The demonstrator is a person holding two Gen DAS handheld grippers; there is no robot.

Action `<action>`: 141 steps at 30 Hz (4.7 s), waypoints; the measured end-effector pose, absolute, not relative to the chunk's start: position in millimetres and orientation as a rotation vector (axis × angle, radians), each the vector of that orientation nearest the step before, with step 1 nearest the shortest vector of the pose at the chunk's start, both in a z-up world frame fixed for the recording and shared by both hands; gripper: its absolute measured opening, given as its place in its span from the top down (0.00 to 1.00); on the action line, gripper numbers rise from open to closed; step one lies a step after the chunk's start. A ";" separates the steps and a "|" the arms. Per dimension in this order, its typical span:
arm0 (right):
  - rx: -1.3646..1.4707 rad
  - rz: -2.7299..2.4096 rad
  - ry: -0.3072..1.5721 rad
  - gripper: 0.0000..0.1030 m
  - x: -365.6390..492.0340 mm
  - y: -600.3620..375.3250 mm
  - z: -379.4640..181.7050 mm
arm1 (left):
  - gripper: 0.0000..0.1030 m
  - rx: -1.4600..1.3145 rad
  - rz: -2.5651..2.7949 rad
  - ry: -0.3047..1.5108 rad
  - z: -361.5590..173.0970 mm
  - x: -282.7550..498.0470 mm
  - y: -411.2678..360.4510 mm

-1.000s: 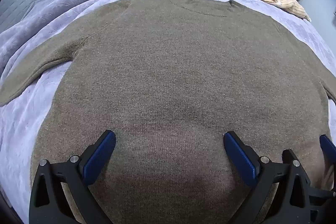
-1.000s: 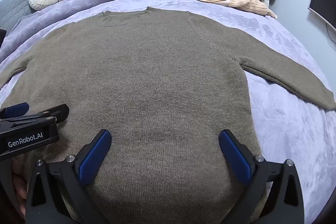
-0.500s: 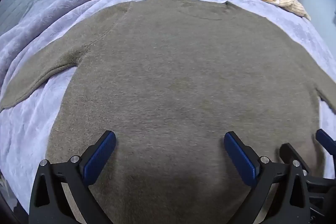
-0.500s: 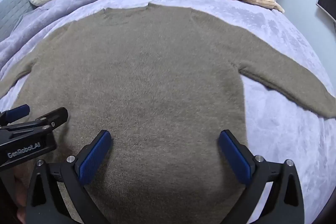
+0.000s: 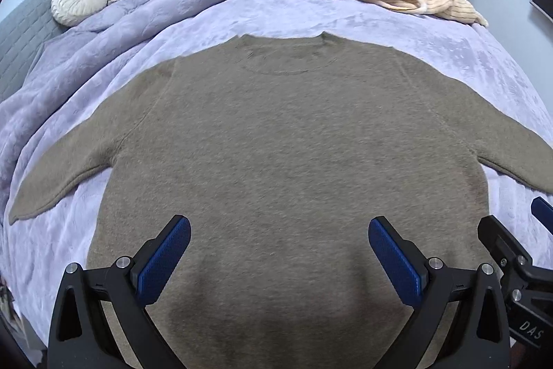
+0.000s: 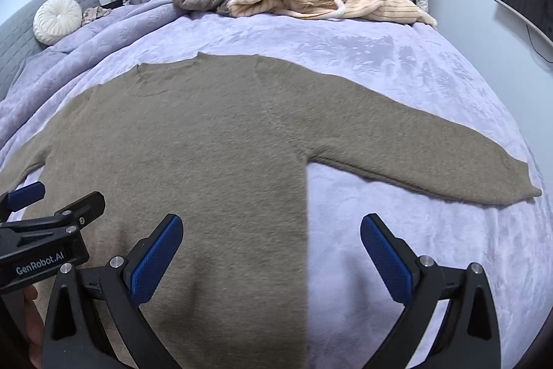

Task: Fold small clothes
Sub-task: 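Move the right tool along the olive sweater toward its sleeve cuff, then close the right tool on the ribbed sleeve cuff, then lift the cuff with the right tool, lay it across the body, open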

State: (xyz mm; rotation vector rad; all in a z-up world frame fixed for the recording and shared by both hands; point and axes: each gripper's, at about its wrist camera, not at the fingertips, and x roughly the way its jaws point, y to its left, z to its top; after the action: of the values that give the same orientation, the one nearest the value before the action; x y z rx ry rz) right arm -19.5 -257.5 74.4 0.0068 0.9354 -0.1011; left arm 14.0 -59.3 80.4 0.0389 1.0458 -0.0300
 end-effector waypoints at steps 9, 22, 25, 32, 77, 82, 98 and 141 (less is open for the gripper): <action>0.021 -0.150 0.904 0.01 -16.9 -292.1 86.4 | 0.00 0.055 -0.056 1.017 79.7 14.3 -89.0; 0.053 -0.234 0.873 0.01 -17.5 -350.6 96.0 | 0.00 0.114 -0.106 1.022 84.3 26.6 -147.1; 0.063 -0.256 0.868 0.01 -18.4 -364.4 97.5 | 0.00 0.122 -0.123 1.022 86.0 28.2 -164.2; 0.086 -0.314 0.855 0.01 -21.0 -398.6 101.0 | 0.00 0.142 -0.146 1.019 89.4 36.6 -195.4; 0.370 -0.621 0.691 1.00 -43.6 -596.7 101.1 | 0.00 0.177 -0.157 1.126 42.9 113.3 -274.3; 0.562 -0.423 0.731 0.97 -47.9 -614.6 85.9 | 0.00 0.168 -0.163 1.146 32.3 117.0 -279.2; 0.629 -0.455 0.744 0.46 -30.5 -631.7 48.8 | 0.00 0.115 -0.186 1.160 26.5 122.9 -275.5; 0.053 -0.200 0.608 0.95 29.2 -319.6 214.5 | 0.00 -0.051 -0.055 1.152 57.1 84.2 -56.2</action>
State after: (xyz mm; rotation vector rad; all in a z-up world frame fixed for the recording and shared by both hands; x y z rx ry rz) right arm 29.2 -319.6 214.5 0.0534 0.6083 -0.1996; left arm 84.2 -56.2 57.1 -0.0505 1.1521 -0.0553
